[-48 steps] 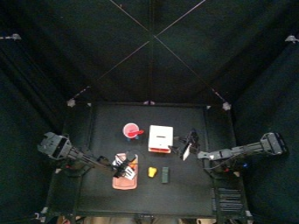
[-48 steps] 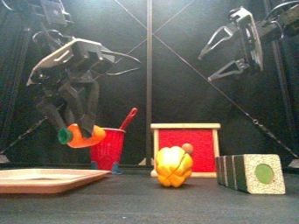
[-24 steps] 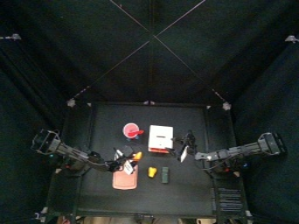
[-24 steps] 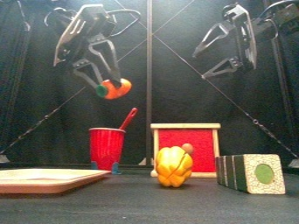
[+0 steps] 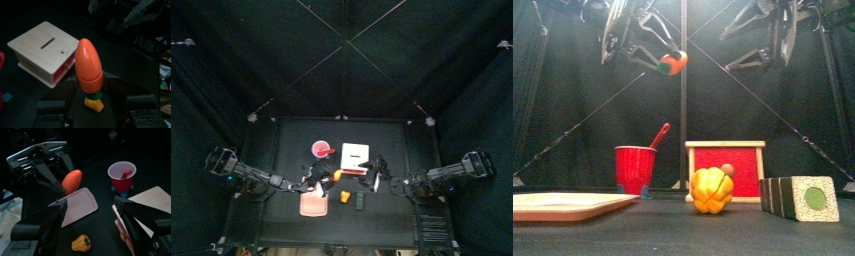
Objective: Hand over carrot
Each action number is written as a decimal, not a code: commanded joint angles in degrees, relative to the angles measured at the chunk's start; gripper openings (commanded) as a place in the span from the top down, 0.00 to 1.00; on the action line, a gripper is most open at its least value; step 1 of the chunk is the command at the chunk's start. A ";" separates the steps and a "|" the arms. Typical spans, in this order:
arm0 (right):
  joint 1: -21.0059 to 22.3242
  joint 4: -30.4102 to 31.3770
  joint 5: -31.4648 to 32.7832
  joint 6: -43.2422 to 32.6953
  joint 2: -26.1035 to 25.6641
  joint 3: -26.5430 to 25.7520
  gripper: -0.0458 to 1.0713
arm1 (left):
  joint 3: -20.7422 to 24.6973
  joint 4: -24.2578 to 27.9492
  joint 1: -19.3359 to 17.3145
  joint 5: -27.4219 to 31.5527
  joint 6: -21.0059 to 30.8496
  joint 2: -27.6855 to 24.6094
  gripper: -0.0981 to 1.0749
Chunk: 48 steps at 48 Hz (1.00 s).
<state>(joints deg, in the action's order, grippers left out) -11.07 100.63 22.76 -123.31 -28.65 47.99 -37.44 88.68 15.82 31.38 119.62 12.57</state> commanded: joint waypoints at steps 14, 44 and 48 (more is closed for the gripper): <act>-1.49 0.88 -0.88 -0.18 2.20 -4.31 0.03 | 2.90 21.53 0.35 5.10 15.03 -4.13 0.44; -1.05 -0.18 -0.79 -0.26 5.10 -6.86 0.03 | 6.68 26.10 1.49 7.29 18.81 -9.58 0.44; -0.97 -0.35 -0.79 -0.26 5.19 -6.94 0.03 | 6.86 26.19 1.49 7.65 18.72 -9.58 0.44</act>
<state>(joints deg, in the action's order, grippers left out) -12.22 100.37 21.88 -123.49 -22.94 42.71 -32.34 114.43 17.40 38.32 138.43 2.64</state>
